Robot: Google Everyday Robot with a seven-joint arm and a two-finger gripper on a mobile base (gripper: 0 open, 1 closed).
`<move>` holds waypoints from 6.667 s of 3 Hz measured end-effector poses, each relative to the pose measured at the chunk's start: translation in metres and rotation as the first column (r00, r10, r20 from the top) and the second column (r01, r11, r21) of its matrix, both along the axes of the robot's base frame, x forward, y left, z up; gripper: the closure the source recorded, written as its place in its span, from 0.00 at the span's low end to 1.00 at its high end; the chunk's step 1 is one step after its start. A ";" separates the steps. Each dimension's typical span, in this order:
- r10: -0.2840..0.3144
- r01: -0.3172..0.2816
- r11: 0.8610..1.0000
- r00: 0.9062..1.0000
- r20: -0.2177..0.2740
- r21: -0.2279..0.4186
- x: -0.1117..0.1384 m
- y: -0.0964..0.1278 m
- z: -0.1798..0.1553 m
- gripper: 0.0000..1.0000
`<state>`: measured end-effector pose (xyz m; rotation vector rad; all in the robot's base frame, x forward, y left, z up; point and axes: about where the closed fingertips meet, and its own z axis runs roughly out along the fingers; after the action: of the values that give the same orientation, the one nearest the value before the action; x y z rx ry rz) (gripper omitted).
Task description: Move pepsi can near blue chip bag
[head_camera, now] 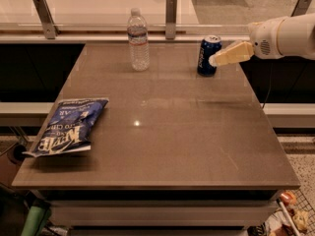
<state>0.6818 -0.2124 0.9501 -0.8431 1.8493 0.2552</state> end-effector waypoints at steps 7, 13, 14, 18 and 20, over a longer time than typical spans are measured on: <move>0.119 -0.133 0.953 0.991 0.066 0.273 0.078 0.027 -0.054 0.41; 0.192 -0.191 0.962 0.981 0.015 0.194 0.065 0.066 -0.032 1.00; 0.219 -0.217 0.961 0.976 0.007 0.169 0.051 0.083 -0.025 1.00; 0.315 -0.325 0.922 0.946 0.079 0.212 -0.057 0.166 -0.037 1.00; 0.316 -0.319 0.925 0.947 0.052 0.208 -0.097 0.211 -0.044 1.00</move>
Offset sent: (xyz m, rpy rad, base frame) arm 0.0647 -0.0036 -0.0303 0.1953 -0.0590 0.0406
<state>0.5850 -0.0017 0.9057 -0.9871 1.6274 0.6388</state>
